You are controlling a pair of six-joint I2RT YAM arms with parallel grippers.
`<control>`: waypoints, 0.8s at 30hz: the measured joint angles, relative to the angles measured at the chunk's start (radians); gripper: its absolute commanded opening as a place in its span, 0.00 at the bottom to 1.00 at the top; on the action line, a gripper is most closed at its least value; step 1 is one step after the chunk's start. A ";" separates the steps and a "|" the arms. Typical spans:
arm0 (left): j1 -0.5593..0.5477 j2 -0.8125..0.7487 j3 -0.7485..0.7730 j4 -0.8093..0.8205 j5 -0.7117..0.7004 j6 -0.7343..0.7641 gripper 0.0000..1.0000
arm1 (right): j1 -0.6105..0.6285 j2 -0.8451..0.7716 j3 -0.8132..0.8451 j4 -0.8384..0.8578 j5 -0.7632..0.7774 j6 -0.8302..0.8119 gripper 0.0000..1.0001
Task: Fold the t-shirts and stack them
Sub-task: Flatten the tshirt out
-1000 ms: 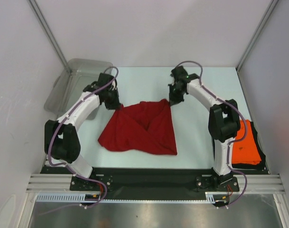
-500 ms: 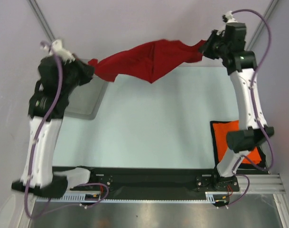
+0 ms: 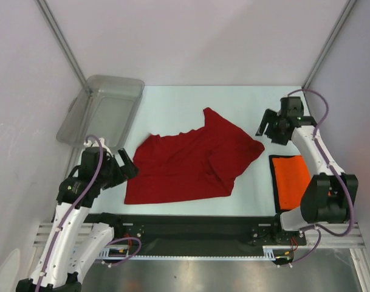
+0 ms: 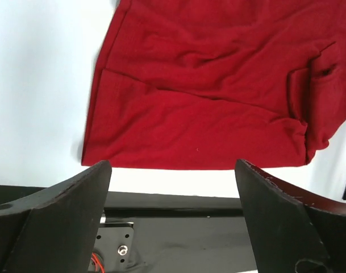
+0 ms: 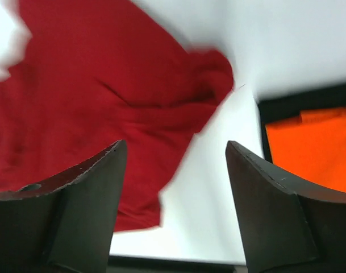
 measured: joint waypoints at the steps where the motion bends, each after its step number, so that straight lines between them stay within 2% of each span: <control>1: 0.000 -0.006 0.004 -0.008 -0.005 0.008 0.92 | 0.000 0.026 -0.021 -0.018 0.003 -0.012 0.77; 3: 0.000 -0.004 0.020 -0.011 -0.007 0.019 0.91 | 0.001 0.044 -0.065 -0.046 -0.008 -0.032 0.77; 7: 0.000 0.070 0.043 0.071 0.044 0.034 0.80 | 0.068 0.013 -0.117 -0.072 -0.034 -0.043 0.75; 12: -0.010 0.355 0.053 0.222 0.164 0.072 0.80 | 0.327 -0.011 -0.124 -0.032 -0.071 -0.021 0.71; 15: -0.025 0.578 0.081 0.280 0.210 0.106 0.84 | 0.430 0.076 -0.078 -0.020 -0.113 0.001 0.67; 18: -0.047 0.746 0.128 0.306 0.222 0.134 0.86 | 0.447 0.213 -0.002 -0.011 -0.118 0.011 0.67; 24: -0.089 0.996 0.289 0.323 0.183 0.198 0.87 | 0.433 0.396 0.116 -0.044 -0.090 0.002 0.77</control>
